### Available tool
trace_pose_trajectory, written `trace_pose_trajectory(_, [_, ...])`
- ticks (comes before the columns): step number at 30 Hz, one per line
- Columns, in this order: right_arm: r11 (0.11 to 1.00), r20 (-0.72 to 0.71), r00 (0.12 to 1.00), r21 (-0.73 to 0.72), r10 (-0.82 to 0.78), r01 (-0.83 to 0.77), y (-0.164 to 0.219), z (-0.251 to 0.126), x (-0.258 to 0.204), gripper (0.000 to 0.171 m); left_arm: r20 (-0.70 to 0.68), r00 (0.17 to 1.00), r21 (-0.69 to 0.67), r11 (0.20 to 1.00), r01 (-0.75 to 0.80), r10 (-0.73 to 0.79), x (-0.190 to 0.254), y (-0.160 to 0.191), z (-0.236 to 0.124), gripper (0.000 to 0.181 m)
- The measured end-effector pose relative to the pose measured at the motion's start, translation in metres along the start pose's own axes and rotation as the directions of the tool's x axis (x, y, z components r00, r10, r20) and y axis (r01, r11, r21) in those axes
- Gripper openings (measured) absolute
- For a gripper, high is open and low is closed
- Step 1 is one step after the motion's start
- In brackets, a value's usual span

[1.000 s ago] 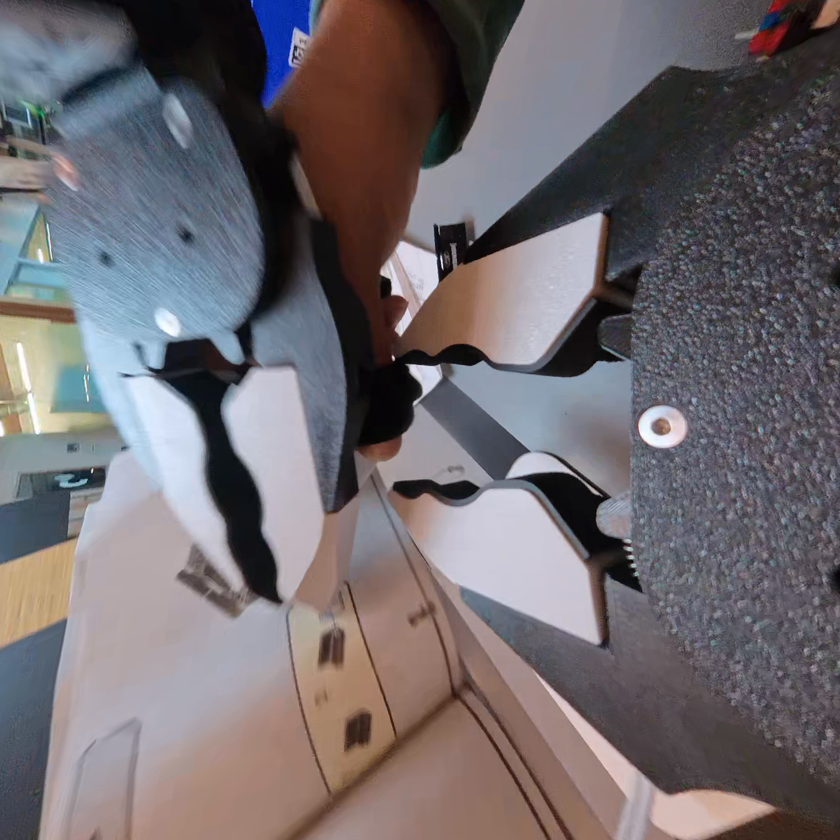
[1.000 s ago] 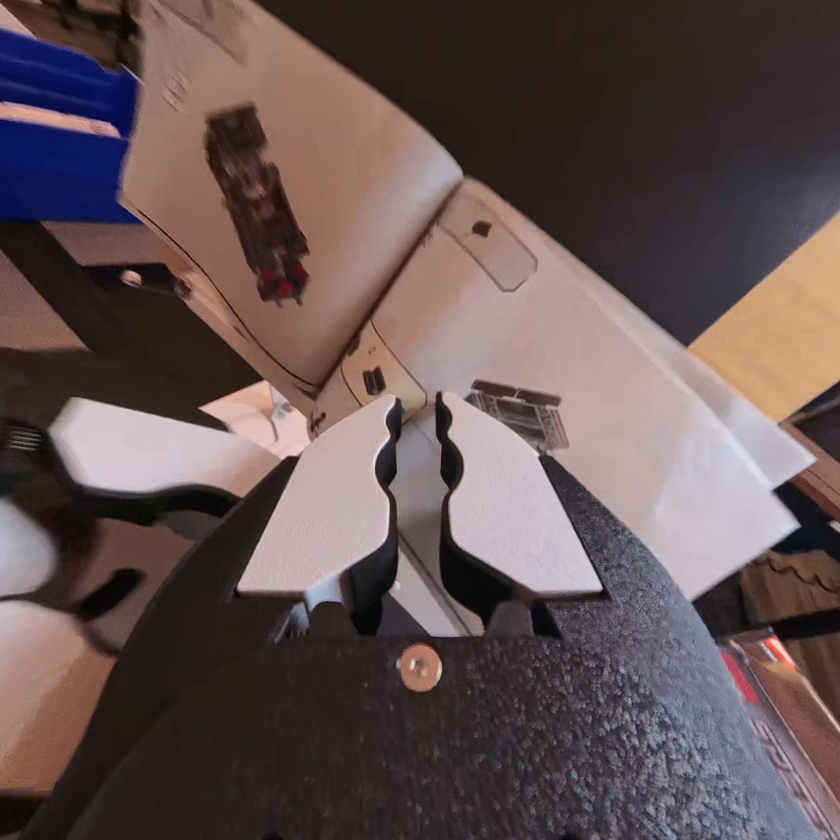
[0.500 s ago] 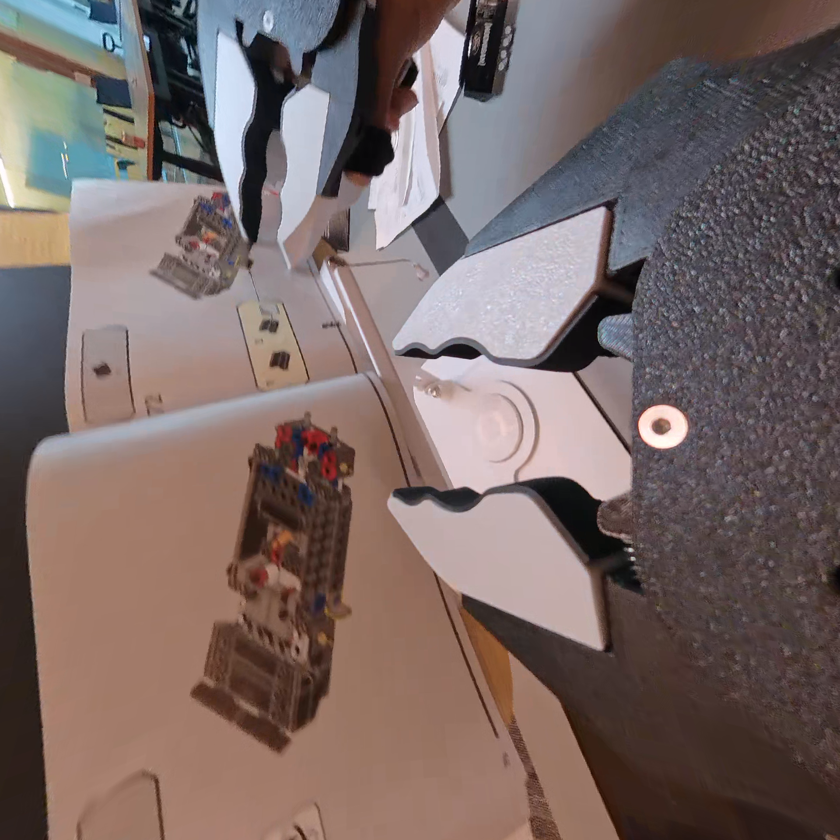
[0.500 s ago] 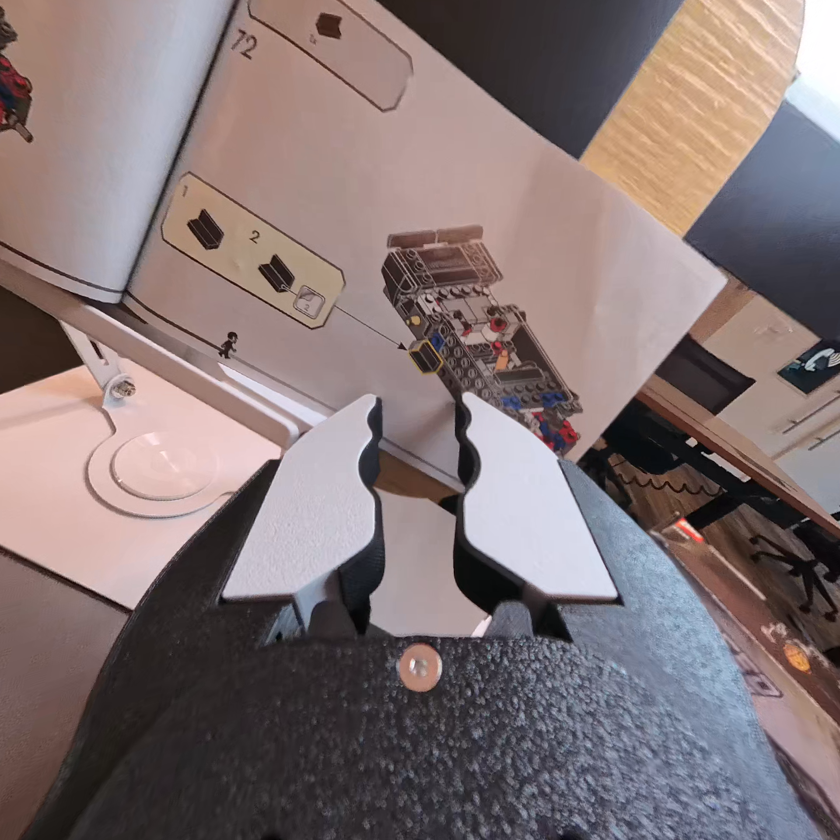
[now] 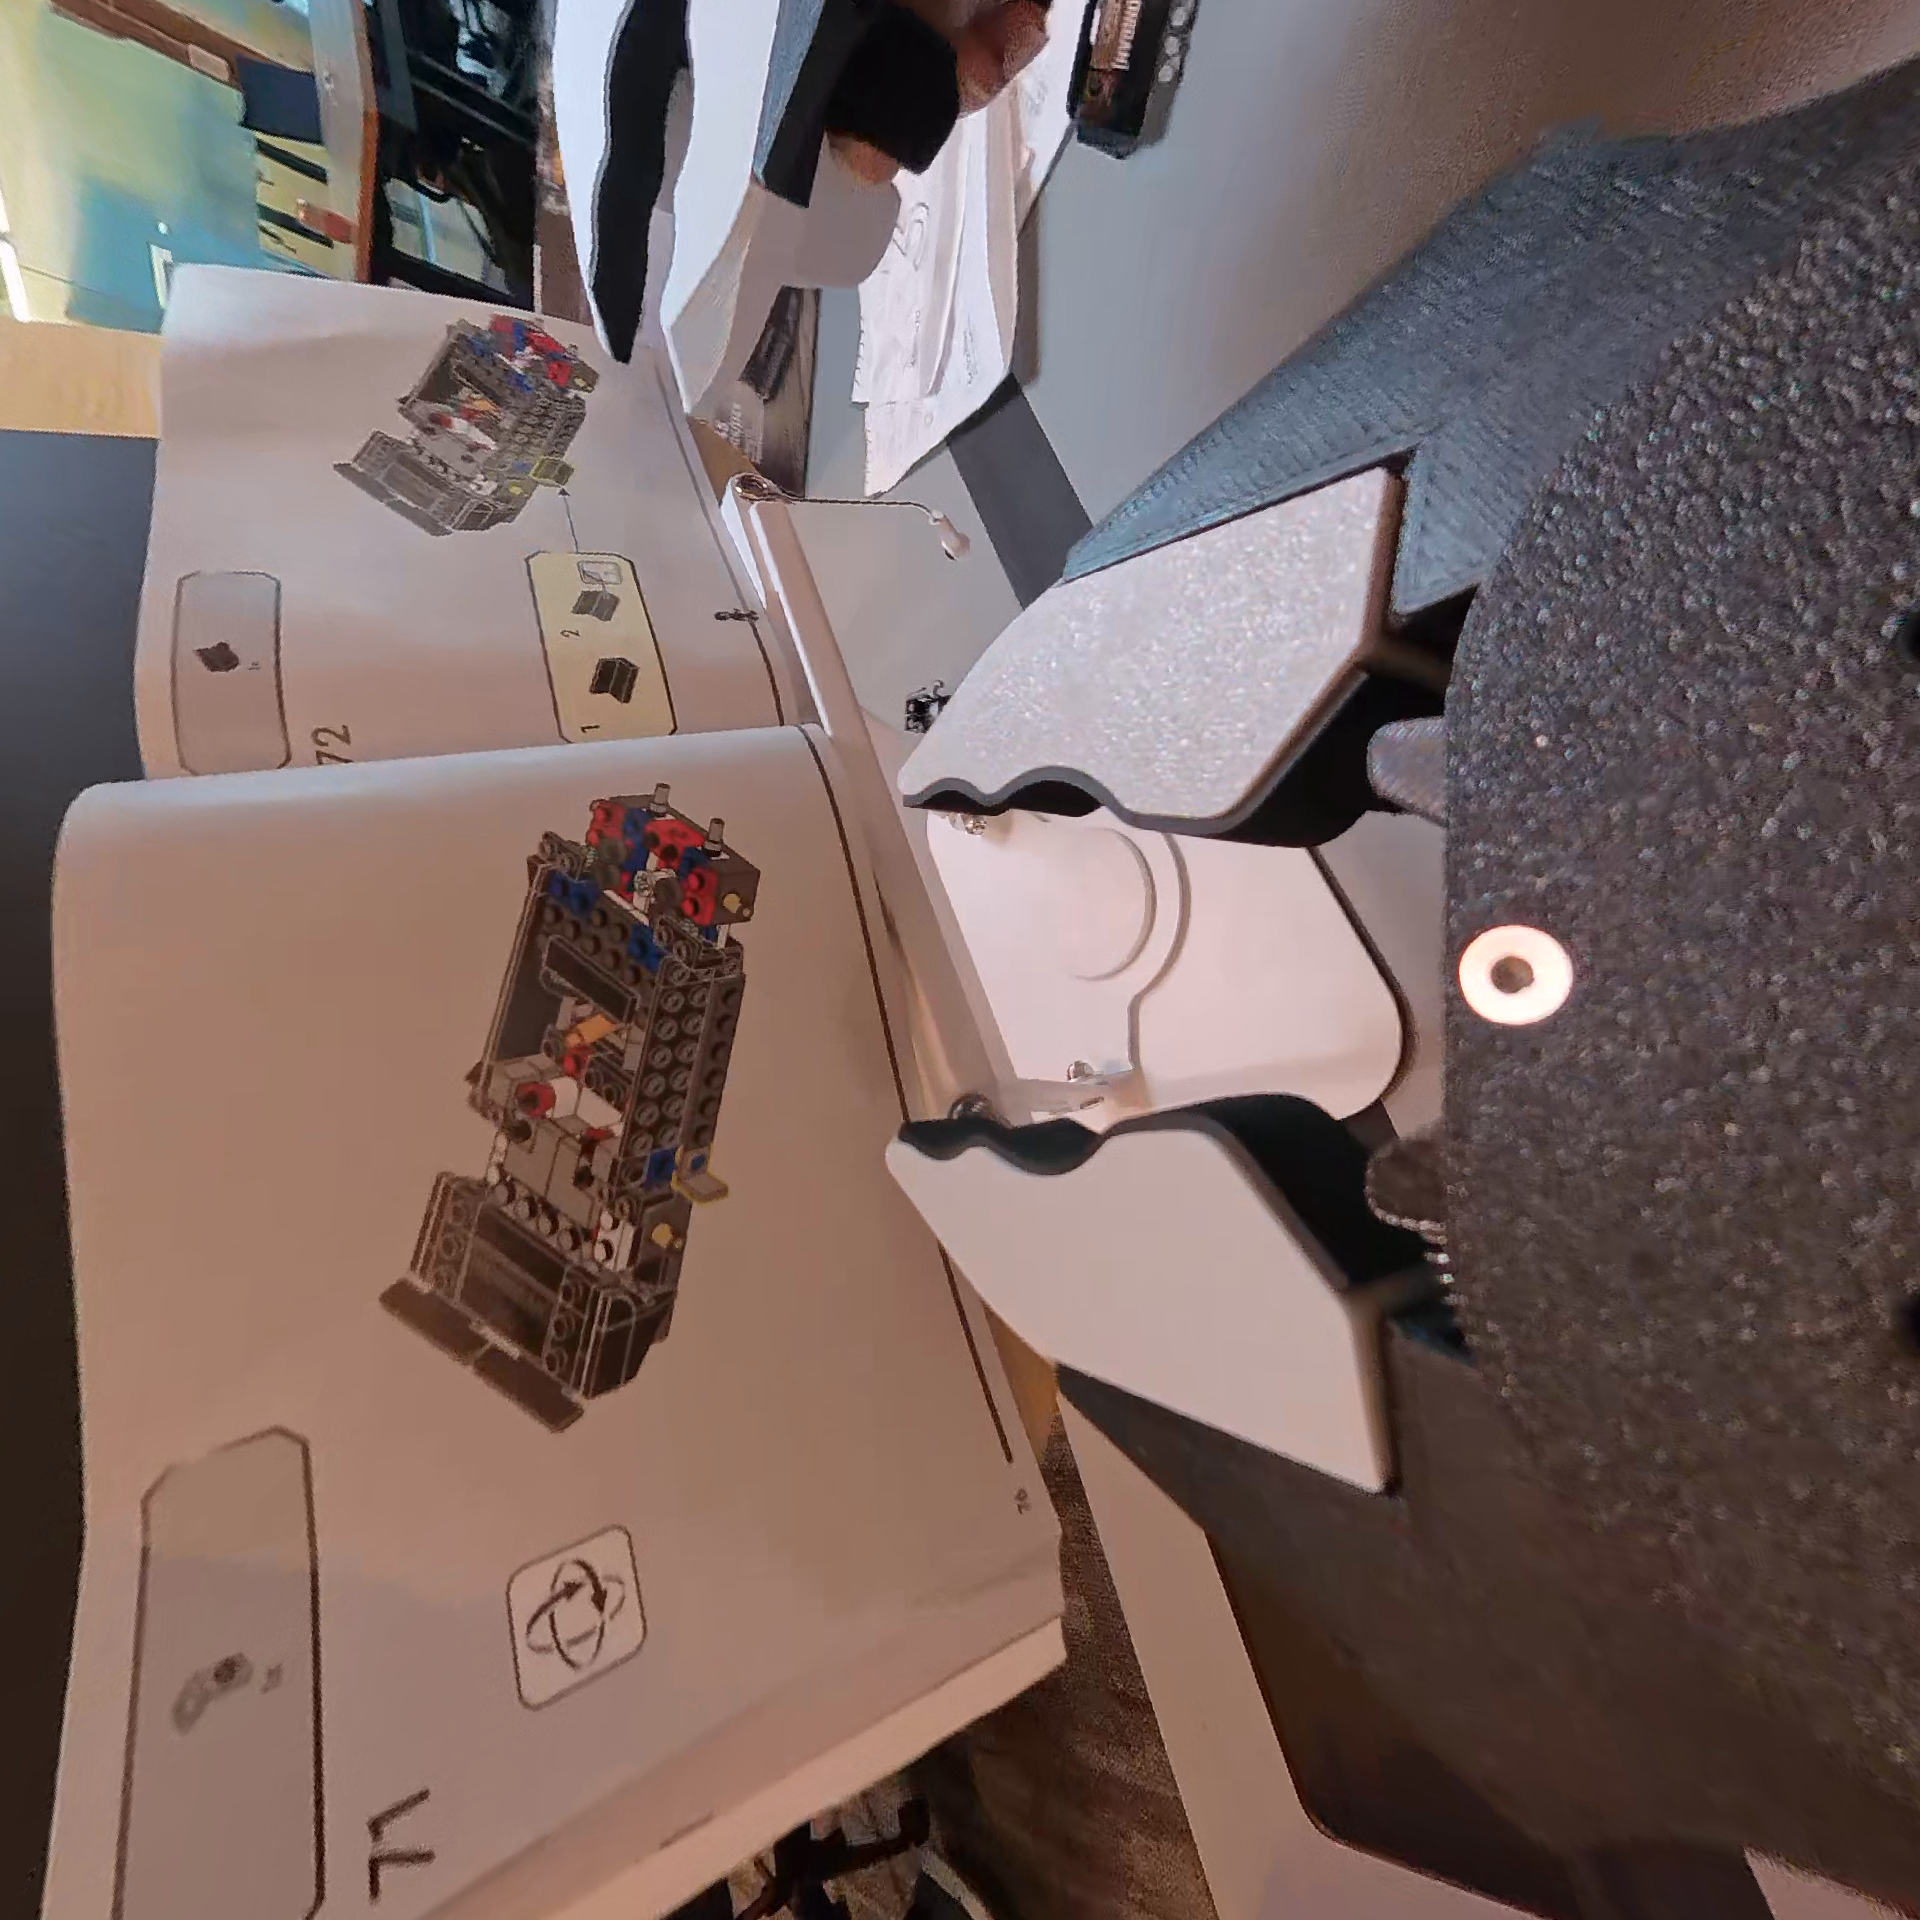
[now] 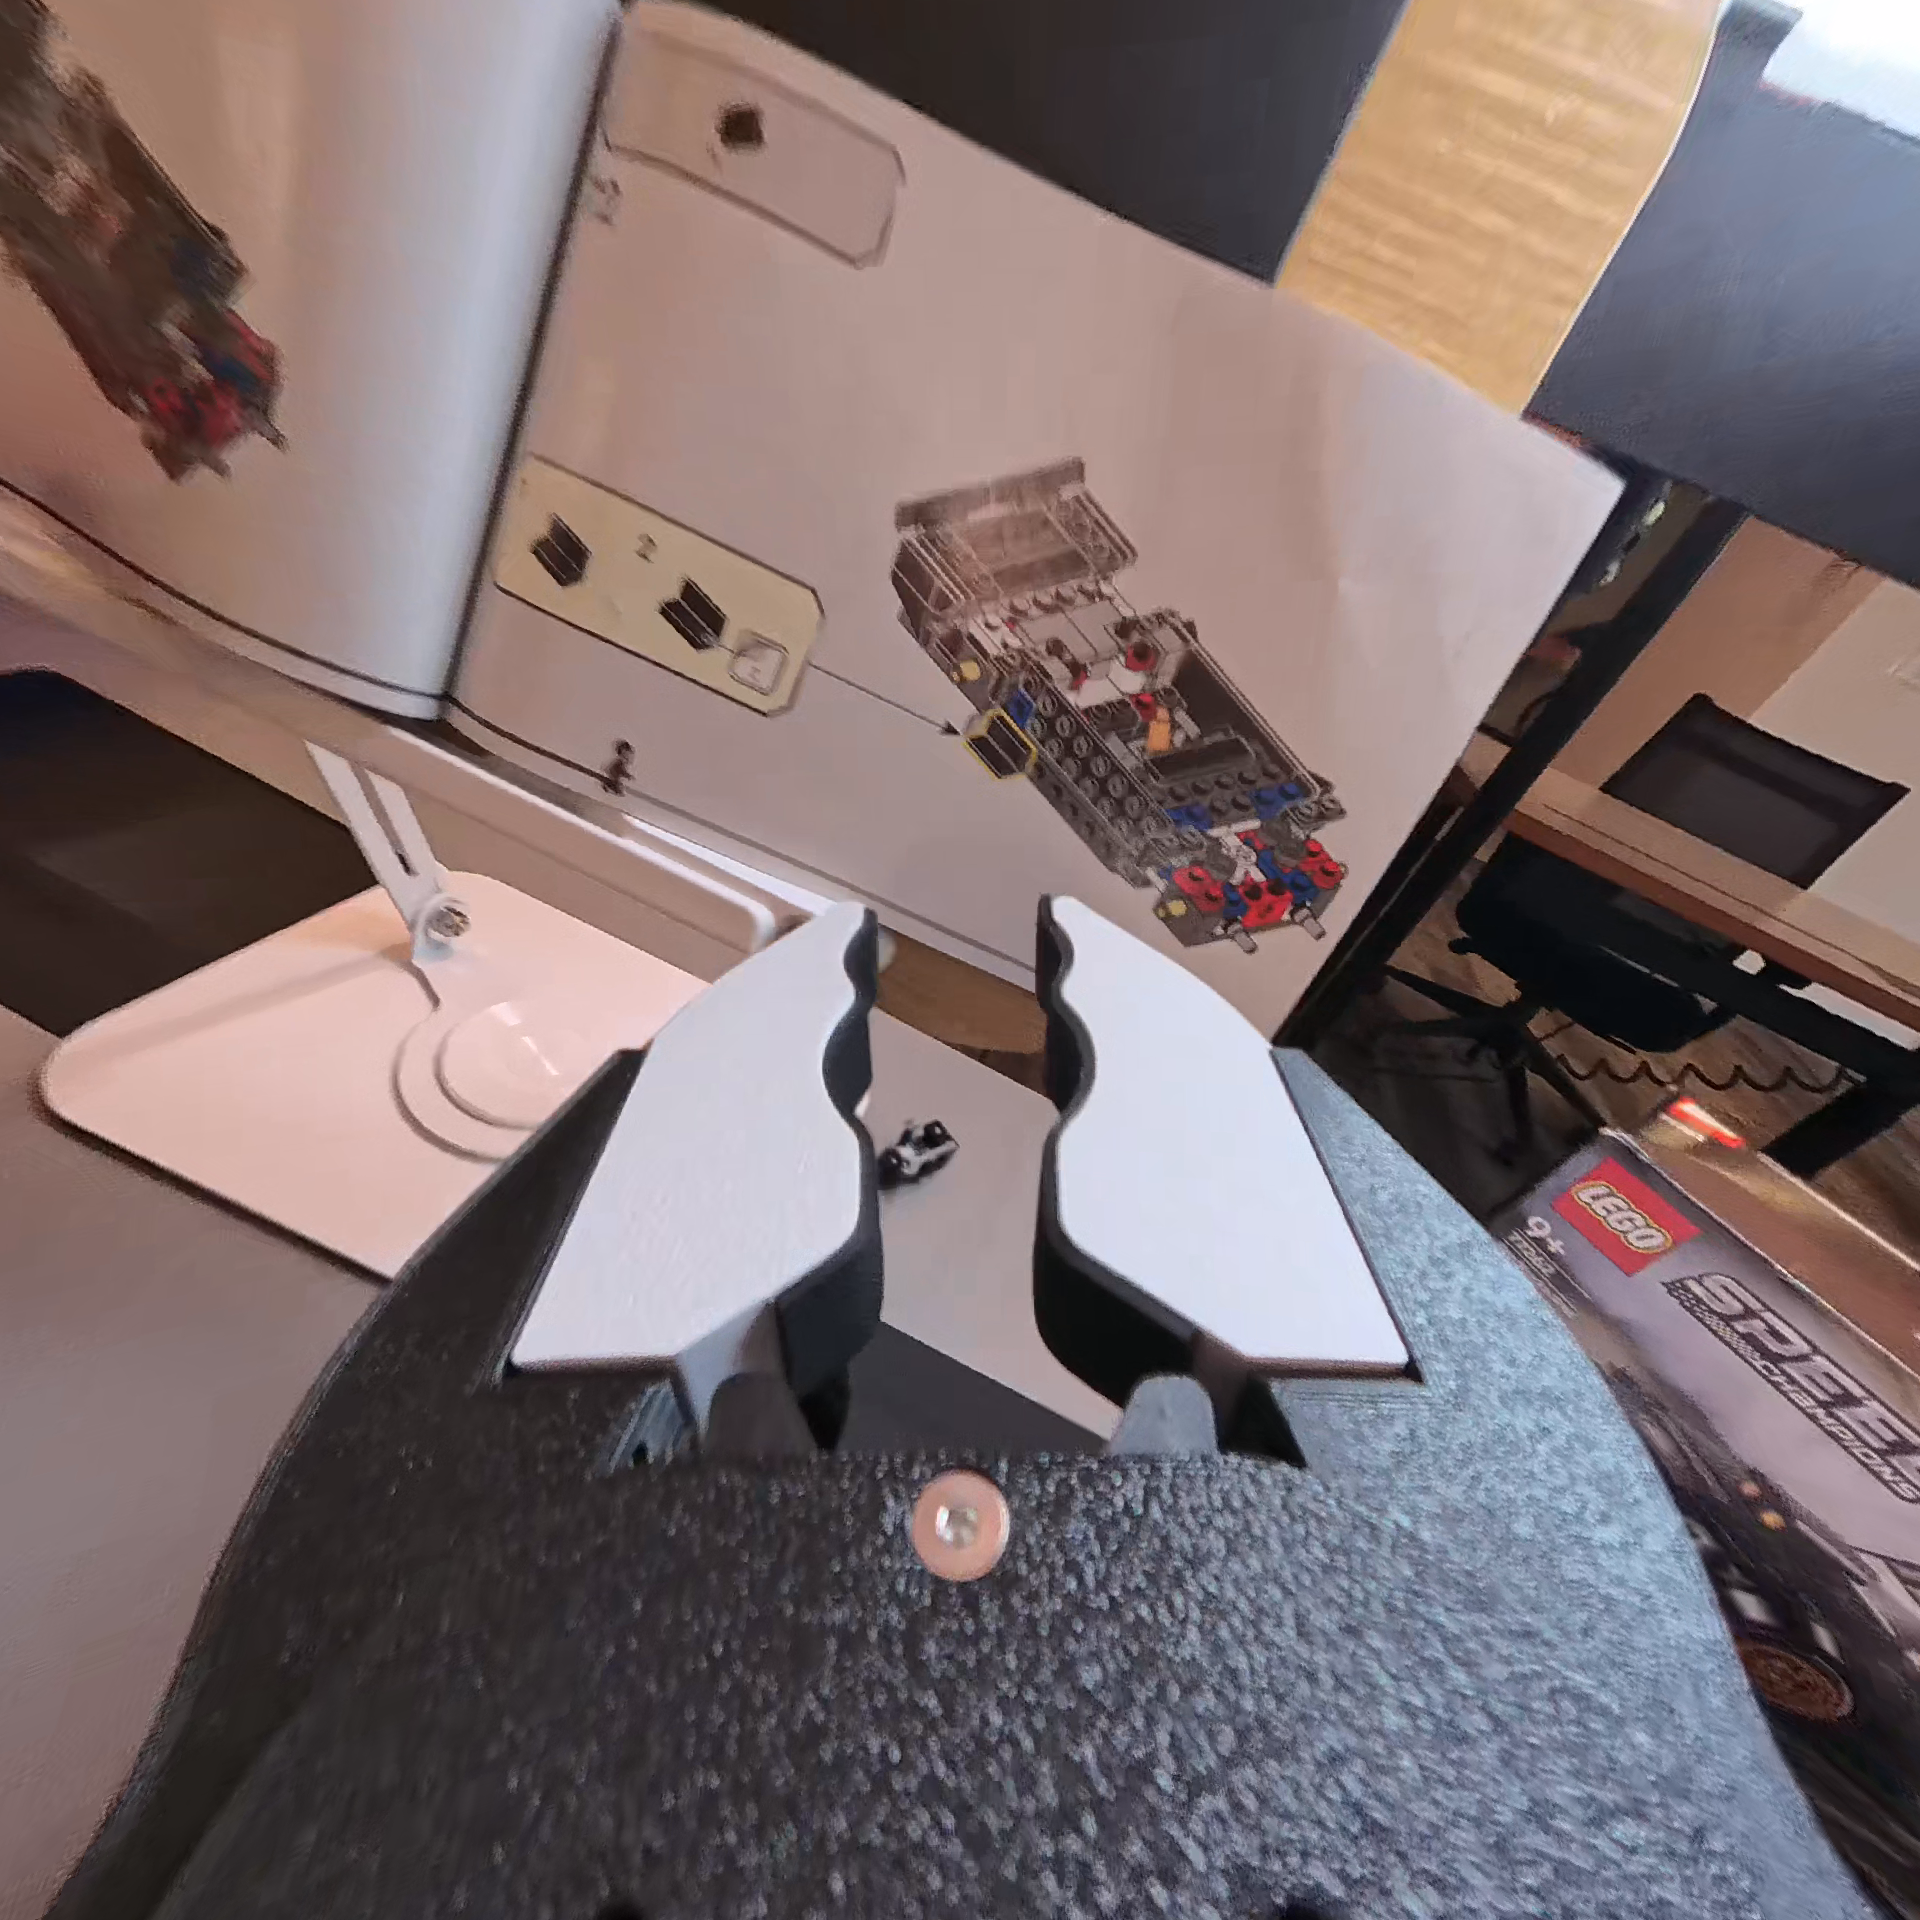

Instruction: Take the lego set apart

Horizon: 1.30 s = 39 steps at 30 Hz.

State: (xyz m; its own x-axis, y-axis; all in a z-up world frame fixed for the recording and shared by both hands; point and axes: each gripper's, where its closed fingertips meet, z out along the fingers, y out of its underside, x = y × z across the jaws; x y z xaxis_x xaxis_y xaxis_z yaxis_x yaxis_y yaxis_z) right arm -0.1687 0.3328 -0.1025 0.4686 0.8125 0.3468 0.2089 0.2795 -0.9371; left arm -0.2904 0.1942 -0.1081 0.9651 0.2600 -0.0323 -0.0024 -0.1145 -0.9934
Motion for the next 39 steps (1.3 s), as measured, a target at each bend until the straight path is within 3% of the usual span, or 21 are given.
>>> trace_pose_trajectory(8, [0.997,-0.018,1.000,0.080,0.018,-0.016,-0.035,-0.005,-0.032,0.028,0.036,0.999,0.064,0.998,0.018,-0.020,-0.007,-0.007,-0.014,0.054])
trace_pose_trajectory(19, [0.992,-0.124,0.985,0.052,0.117,-0.111,-0.009,0.007,0.013,0.006,0.044,0.998,0.079,0.996,0.040,-0.043,-0.011,-0.001,-0.023,0.050])
trace_pose_trajectory(39, [0.988,-0.074,0.989,0.091,0.132,-0.125,-0.007,0.009,-0.001,0.000,0.052,0.999,0.051,0.999,0.008,-0.010,-0.009,0.015,-0.020,0.049])
